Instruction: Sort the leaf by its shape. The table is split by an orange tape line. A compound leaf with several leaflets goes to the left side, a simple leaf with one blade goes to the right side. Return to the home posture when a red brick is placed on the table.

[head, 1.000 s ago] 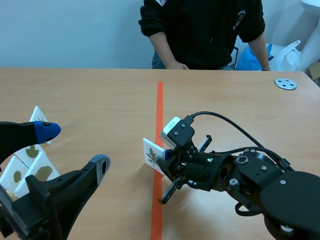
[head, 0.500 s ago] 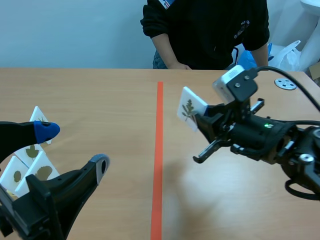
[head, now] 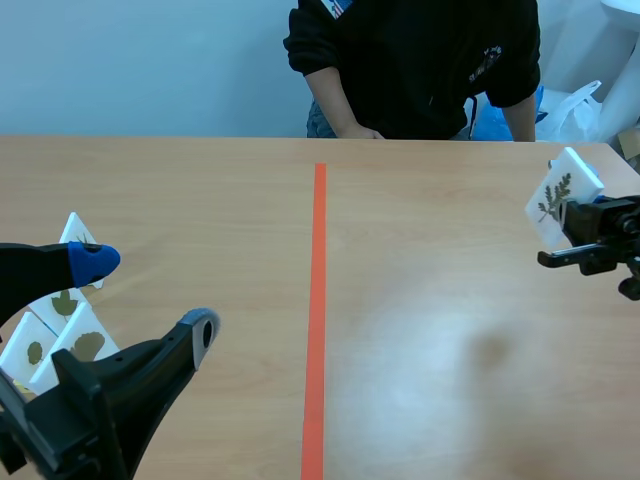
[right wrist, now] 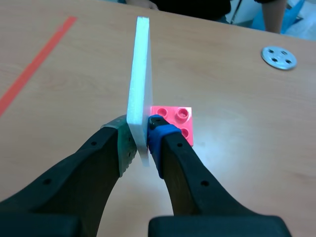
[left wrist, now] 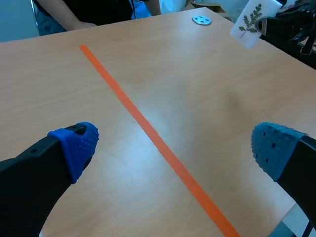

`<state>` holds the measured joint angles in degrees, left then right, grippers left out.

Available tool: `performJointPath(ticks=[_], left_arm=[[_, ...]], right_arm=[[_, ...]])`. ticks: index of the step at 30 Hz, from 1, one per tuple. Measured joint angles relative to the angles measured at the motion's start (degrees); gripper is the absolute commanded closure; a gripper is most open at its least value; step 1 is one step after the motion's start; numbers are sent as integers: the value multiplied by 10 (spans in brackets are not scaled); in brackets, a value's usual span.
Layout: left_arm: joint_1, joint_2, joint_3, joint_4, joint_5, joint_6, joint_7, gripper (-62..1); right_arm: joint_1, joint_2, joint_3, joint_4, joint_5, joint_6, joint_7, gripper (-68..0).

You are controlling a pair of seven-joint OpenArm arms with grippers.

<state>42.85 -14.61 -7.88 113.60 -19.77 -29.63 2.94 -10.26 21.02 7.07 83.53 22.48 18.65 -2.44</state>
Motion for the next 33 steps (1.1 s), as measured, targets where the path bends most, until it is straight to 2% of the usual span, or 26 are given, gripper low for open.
performJointPath(ticks=[4, 13, 16, 18, 23, 25, 28, 33], left_arm=[[0, 0, 0, 0, 0, 0, 0, -623], [0, 0, 0, 0, 0, 0, 0, -623], [0, 0, 0, 0, 0, 0, 0, -623], [0, 0, 0, 0, 0, 0, 0, -623], [0, 0, 0, 0, 0, 0, 0, -623], [0, 0, 0, 0, 0, 0, 0, -623], [0, 0, 0, 0, 0, 0, 0, -623], [0, 0, 0, 0, 0, 0, 0, -623]], right_arm=[[29, 7, -1, -72, -1, -9, 9, -35], [146, 7, -4, -251, -2, -12, 39, -35], [185, 3, -5, -306, -4, -21, 53, -35], [210, 3, -8, -347, -16, -30, 62, -35], [264, 3, -26, -447, -54, -30, 74, -35], [274, 3, -36, -471, -59, -32, 86, -35], [275, 3, -41, -479, -65, -49, 86, -36], [274, 3, -41, -476, -73, -48, 85, -50]])
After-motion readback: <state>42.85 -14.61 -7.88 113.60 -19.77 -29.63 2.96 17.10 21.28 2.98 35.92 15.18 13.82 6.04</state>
